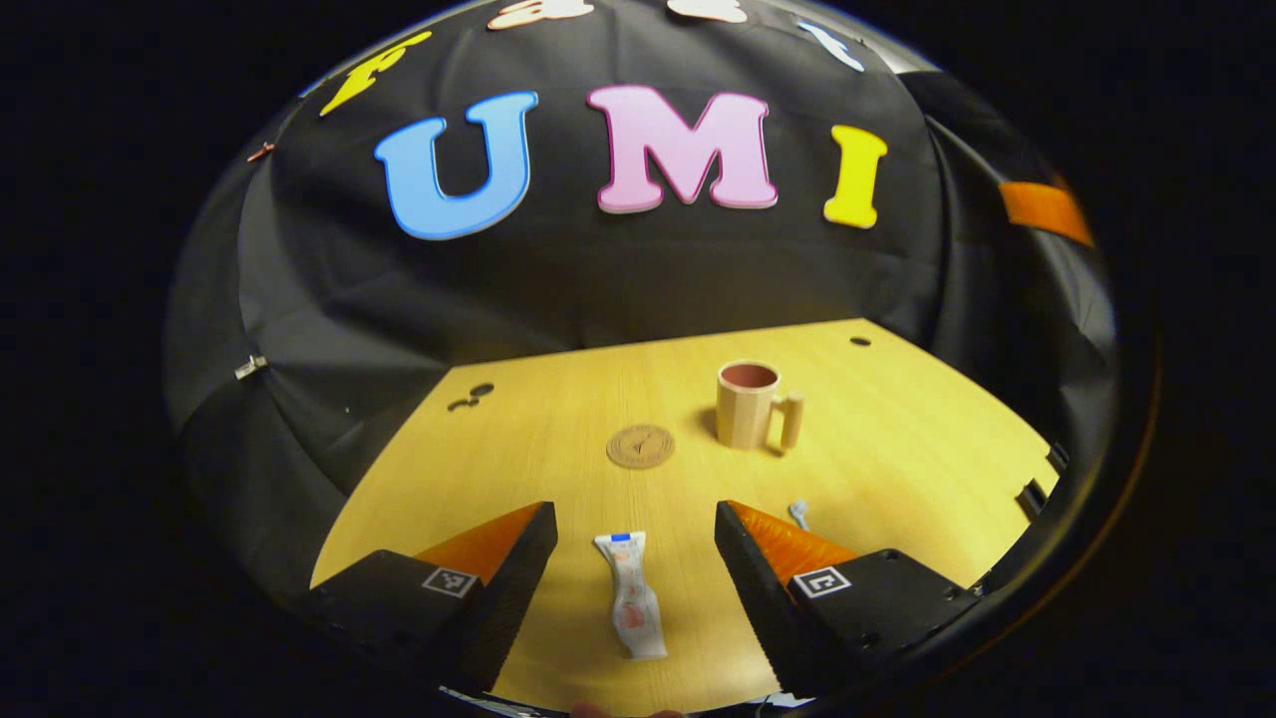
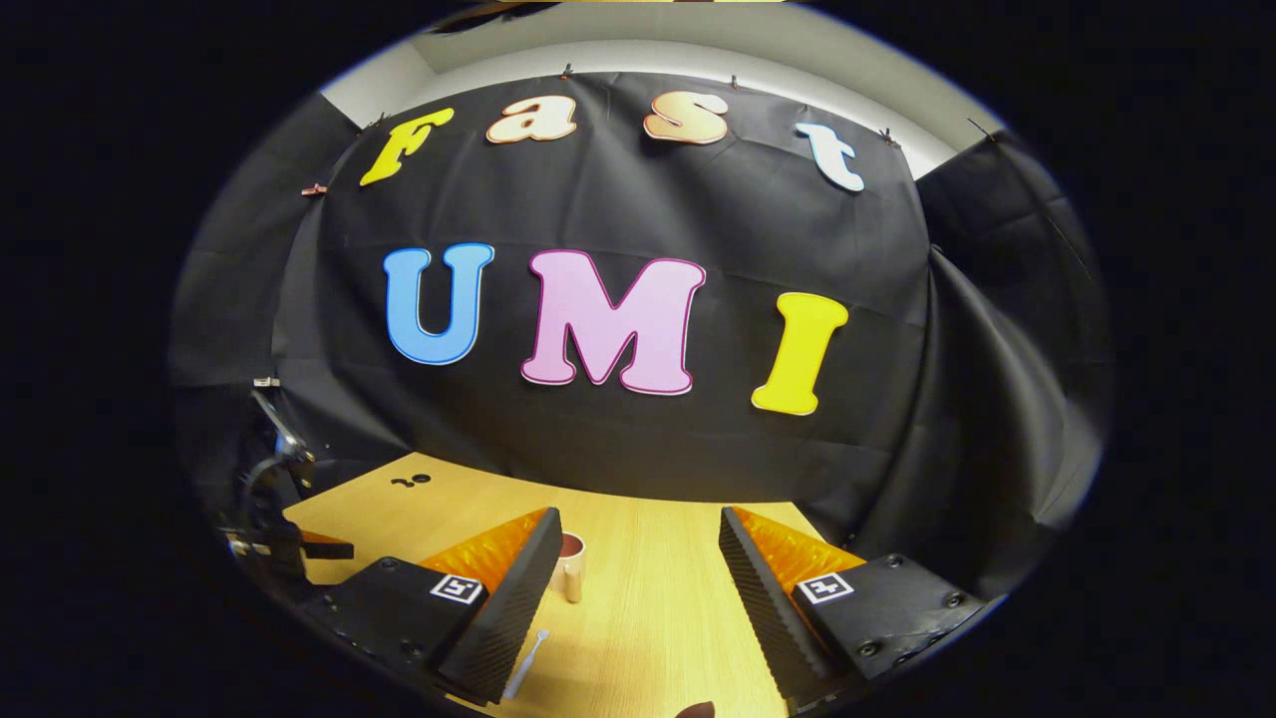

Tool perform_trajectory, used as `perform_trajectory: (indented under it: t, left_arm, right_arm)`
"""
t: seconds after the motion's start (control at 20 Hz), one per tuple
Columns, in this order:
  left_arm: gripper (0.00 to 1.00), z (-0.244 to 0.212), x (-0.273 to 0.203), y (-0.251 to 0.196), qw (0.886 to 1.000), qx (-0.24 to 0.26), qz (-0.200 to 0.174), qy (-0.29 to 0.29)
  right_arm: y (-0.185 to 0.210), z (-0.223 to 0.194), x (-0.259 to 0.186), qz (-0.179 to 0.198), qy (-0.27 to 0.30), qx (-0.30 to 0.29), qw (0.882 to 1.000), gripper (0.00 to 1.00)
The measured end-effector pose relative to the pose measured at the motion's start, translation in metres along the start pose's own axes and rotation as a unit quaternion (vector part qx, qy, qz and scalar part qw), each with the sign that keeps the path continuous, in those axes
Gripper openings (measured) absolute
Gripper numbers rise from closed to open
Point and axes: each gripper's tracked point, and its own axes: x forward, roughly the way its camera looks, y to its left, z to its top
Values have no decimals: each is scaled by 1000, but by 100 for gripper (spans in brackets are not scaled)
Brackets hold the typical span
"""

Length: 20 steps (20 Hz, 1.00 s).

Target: Put the toothbrush and toothpaste on the desktop into the cup, then pick up the cup and place it on the coaster on the desktop.

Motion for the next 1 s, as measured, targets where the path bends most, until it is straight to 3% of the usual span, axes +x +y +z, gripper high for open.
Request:
perform_trajectory:
  t: [0.4, 0.8, 0.85, 0.95, 1.0]
  left_arm:
    - [91, -81, 66, 8, 993, 18, 11, 113]
    - [87, -96, 88, 6, 990, 1, 7, 144]
    - [84, -97, 90, 4, 989, 3, 10, 147]
    - [62, -98, 87, 3, 989, 11, 12, 145]
    - [56, -98, 88, 0, 990, 15, 11, 143]
  right_arm:
    - [-22, -31, 18, -17, 38, -2, 999, 97]
    - [-25, -47, 42, -13, 59, 4, 998, 97]
    - [-24, -48, 44, -11, 60, 5, 998, 97]
    - [-22, -52, 47, -9, 64, 8, 998, 97]
    - [-21, -54, 48, -7, 68, 10, 998, 97]
